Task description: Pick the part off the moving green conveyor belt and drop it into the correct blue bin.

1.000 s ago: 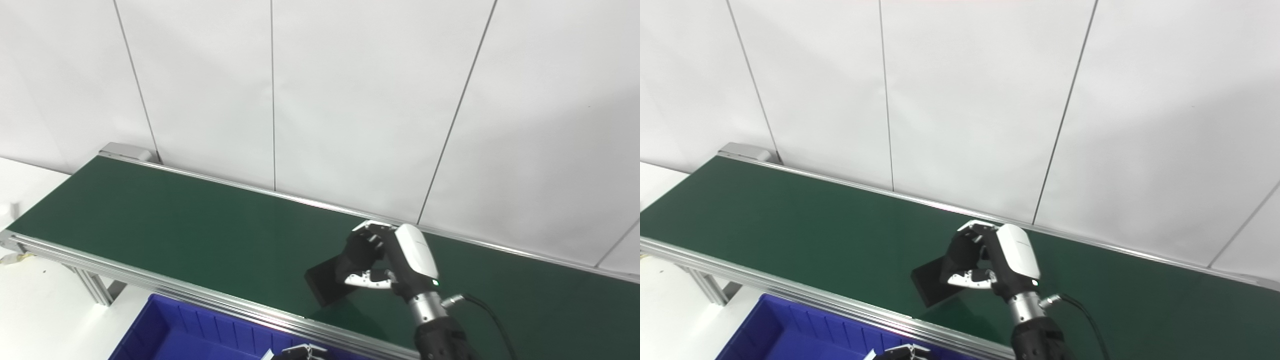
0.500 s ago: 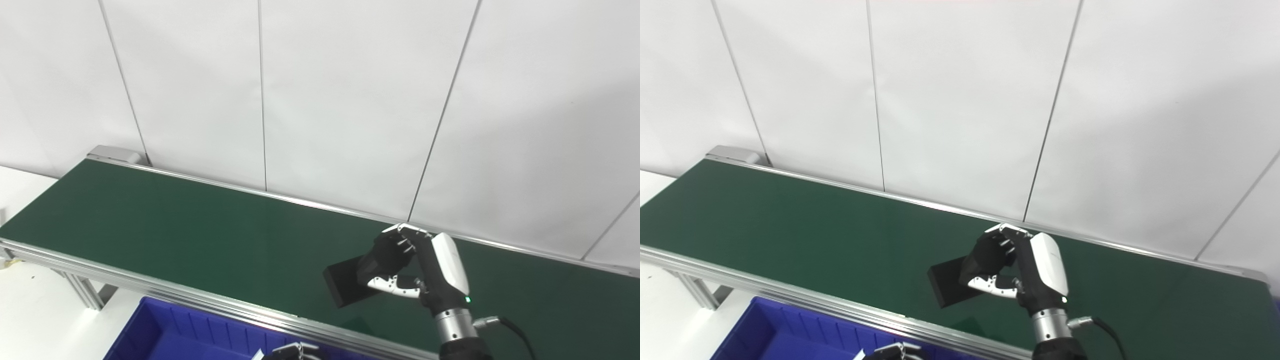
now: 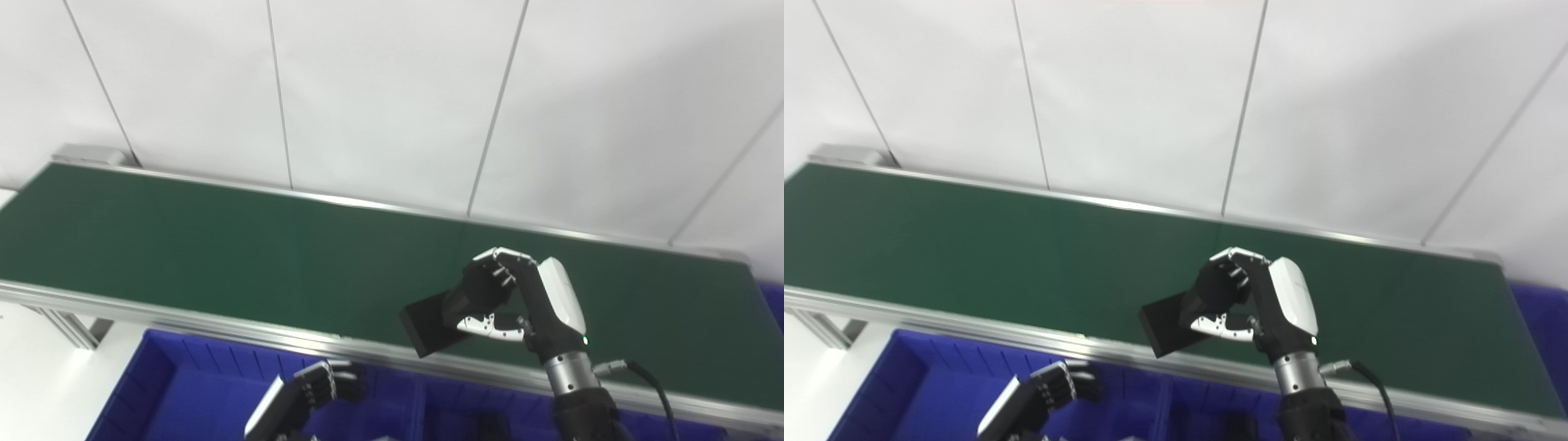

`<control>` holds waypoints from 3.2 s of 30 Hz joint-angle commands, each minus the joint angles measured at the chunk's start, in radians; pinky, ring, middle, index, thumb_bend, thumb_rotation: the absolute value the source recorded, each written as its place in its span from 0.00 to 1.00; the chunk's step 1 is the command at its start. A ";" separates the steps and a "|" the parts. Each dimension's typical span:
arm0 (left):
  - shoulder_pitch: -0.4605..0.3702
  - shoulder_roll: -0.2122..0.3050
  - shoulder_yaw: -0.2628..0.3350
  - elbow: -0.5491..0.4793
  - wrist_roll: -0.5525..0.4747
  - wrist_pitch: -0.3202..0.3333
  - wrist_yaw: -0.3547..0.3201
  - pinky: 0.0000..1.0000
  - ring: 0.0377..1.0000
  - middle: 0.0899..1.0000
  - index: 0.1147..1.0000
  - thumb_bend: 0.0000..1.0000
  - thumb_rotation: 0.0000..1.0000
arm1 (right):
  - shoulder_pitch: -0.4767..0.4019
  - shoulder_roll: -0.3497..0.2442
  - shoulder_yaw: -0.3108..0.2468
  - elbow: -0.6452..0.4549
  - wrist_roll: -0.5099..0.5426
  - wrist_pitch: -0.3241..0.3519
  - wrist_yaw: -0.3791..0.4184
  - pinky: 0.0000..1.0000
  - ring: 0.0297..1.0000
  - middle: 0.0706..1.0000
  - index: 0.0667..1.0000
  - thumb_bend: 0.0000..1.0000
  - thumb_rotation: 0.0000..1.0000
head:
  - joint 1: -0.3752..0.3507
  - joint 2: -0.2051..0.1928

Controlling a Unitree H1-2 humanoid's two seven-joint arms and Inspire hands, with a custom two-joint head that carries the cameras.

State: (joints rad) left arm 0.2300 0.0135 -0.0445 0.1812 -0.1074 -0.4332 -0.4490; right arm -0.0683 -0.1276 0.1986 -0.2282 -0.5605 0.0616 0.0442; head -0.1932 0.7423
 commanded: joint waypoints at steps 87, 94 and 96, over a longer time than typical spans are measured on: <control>-0.003 0.068 -0.081 -0.153 -0.071 0.014 0.081 0.62 0.63 0.61 0.63 0.91 0.07 | 0.367 0.021 0.008 -0.030 0.237 -0.131 0.030 0.80 0.86 0.89 0.92 0.94 0.47 | -0.027 0.148; 0.000 0.076 -0.088 -0.161 -0.047 0.024 0.094 0.65 0.70 0.68 0.67 0.90 0.11 | 0.368 0.042 0.028 0.038 0.381 -0.194 0.062 0.82 0.87 0.88 0.93 0.97 0.52 | -0.020 0.148; 0.002 0.078 -0.089 -0.166 -0.036 0.031 0.099 0.65 0.73 0.71 0.68 0.90 0.12 | 0.367 0.043 0.031 0.052 0.413 -0.197 0.072 0.82 0.87 0.88 0.94 0.99 0.51 | -0.017 0.147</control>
State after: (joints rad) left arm 0.2401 0.0858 -0.1331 0.0492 -0.1486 -0.3962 -0.3588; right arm 0.3044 -0.0913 0.2289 -0.1663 -0.1751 -0.0633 0.1105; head -0.2117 0.8897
